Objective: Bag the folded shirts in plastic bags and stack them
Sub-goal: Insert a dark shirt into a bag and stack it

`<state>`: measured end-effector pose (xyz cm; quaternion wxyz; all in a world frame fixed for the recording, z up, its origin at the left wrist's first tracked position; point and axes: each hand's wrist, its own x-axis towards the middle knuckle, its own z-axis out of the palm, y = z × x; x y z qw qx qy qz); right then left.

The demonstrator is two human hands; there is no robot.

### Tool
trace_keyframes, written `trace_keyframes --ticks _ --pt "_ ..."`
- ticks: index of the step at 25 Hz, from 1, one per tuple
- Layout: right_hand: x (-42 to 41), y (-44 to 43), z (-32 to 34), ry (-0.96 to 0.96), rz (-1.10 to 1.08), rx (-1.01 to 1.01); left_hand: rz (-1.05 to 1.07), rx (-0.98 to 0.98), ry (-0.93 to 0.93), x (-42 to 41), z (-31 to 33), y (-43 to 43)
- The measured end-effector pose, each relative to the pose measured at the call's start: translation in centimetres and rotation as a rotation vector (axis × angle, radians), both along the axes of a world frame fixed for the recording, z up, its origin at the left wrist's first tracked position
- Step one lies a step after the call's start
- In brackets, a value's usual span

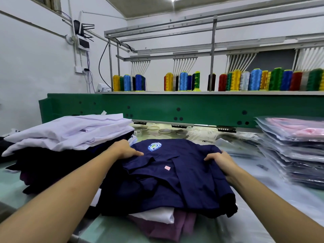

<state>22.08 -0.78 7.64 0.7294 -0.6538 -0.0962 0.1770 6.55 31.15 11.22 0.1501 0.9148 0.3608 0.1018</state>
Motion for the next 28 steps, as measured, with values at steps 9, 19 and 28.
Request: trace_keyframes --ticks 9,19,28 --pt "-0.2 0.5 0.9 -0.314 0.201 -0.097 -0.194 0.348 0.099 1.8 6.1 -6.8" --pt "-0.8 1.5 1.6 -0.138 0.28 -0.015 -0.63 -0.349 0.011 4.5 9.1 -14.4" --pt "-1.1 2.5 1.0 -0.12 0.128 -0.06 -0.465 -0.165 0.008 3.8 3.6 -10.4"
